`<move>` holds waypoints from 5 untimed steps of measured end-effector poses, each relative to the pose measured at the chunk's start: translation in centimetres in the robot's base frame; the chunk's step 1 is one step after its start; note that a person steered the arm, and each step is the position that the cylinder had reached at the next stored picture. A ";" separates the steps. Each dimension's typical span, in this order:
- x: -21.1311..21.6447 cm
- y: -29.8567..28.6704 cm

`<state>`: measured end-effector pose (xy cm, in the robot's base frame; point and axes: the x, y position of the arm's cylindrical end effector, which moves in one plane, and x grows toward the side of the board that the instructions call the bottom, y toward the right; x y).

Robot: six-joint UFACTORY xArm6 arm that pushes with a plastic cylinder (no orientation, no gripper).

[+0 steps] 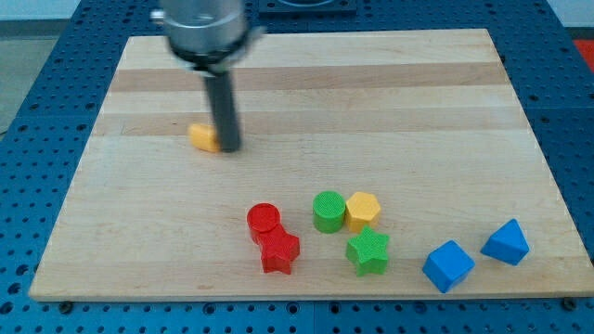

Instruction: Move the heart towards the center left

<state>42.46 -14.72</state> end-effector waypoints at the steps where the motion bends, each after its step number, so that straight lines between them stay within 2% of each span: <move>1: 0.0 -5.6; 2: 0.0 -4.4; 3: -0.1 1.6; 5: -0.1 19.9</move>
<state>42.35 5.18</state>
